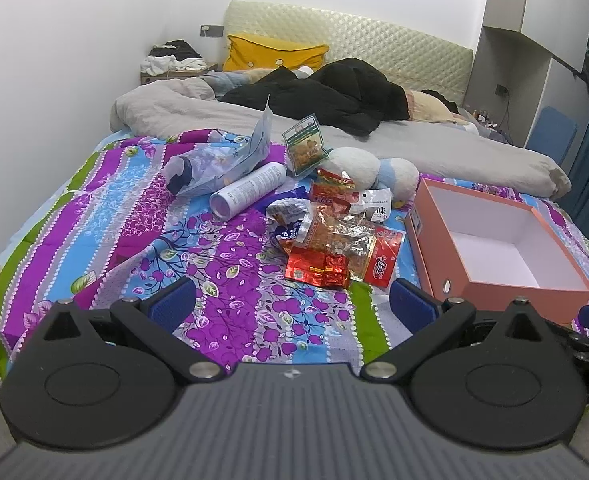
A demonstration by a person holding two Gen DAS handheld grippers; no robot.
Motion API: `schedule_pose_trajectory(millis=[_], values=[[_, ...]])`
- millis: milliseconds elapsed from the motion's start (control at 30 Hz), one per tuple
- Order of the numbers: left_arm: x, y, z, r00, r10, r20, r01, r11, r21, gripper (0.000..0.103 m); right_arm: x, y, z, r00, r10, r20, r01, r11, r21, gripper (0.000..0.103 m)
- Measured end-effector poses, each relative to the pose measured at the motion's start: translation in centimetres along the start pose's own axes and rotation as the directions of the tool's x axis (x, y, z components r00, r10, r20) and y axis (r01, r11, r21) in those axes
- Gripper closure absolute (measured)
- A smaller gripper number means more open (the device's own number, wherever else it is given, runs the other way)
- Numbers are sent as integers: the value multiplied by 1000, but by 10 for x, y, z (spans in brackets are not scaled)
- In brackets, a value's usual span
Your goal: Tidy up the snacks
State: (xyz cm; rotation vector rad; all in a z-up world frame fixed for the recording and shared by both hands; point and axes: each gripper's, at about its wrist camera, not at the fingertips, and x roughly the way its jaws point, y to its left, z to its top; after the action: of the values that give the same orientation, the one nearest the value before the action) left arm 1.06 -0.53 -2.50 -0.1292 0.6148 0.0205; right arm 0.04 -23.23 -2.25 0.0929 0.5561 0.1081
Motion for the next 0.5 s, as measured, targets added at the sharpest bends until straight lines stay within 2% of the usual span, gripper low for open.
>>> schedule_pose_trajectory(millis=[500], values=[[0,-1,-2,1000,2,-3,-2,1000,2,0,-3,-1,0,1000,-7,-5,7,1000,-3,0]])
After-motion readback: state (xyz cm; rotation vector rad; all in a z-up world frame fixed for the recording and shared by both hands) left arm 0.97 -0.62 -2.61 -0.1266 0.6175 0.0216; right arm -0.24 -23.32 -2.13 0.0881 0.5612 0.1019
